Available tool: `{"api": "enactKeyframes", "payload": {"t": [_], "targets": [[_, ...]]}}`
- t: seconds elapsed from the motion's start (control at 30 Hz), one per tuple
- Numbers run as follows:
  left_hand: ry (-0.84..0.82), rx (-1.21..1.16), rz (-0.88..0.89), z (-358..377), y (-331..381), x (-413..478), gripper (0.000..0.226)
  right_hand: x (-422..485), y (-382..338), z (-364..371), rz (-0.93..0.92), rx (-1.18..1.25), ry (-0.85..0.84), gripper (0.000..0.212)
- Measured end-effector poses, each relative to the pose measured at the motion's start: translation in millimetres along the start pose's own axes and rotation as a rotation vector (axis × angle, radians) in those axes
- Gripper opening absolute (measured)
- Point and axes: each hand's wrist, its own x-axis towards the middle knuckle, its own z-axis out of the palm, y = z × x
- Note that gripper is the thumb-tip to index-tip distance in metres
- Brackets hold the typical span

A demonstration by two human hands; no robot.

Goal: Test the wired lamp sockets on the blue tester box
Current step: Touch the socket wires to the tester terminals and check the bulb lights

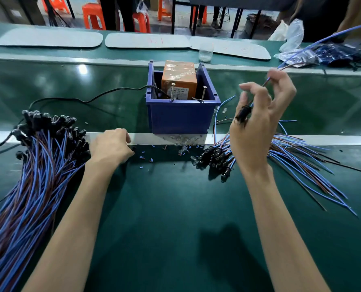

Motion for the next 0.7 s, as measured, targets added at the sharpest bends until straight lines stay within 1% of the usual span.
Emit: {"api": "enactKeyframes", "payload": {"t": [0.07,0.1,0.13,0.17,0.2,0.27,0.3,0.33,0.37,0.4,0.47,0.57,0.63,0.7], "targets": [[0.023,-0.005,-0.023,0,-2,0,0.034,-4,7,2,0.017,-0.035,-0.087,0.016],[0.030,-0.003,-0.041,0,-3,1,0.037,-6,12,3,0.034,-0.072,-0.158,0.018],[0.027,0.001,-0.056,0,-5,1,0.038,-10,19,4,0.067,-0.115,-0.268,0.024],[0.018,0.004,-0.064,-1,-6,2,0.038,-13,25,4,0.124,-0.160,-0.426,0.032],[0.009,0.002,-0.067,-1,-7,3,0.037,-16,32,4,0.197,-0.209,-0.630,0.040],[0.003,-0.010,-0.075,-1,-7,2,0.031,-22,44,3,0.317,-0.356,-1.096,0.050],[0.003,-0.016,-0.078,-1,-6,2,0.029,-24,47,2,0.342,-0.409,-1.255,0.054],[0.004,-0.019,-0.079,-1,-5,1,0.027,-25,50,1,0.357,-0.433,-1.332,0.057],[0.007,-0.018,-0.078,-1,-5,0,0.025,-24,50,0,0.387,-0.429,-1.336,0.060],[0.009,-0.014,-0.078,-1,-4,0,0.025,-21,49,-1,0.418,-0.411,-1.293,0.060],[0.006,-0.007,-0.098,-3,-4,0,0.026,-17,48,-2,0.417,-0.368,-1.189,0.052],[-0.021,0.002,-0.152,-6,-9,0,0.030,-13,43,-2,0.386,-0.288,-1.139,0.039],[-0.050,0.003,-0.157,-8,-9,-1,0.023,-12,37,-2,0.375,-0.210,-1.100,0.033],[-0.063,0.008,-0.120,-11,-3,-7,0.018,-10,29,0,0.362,-0.118,-1.039,0.028]]}}
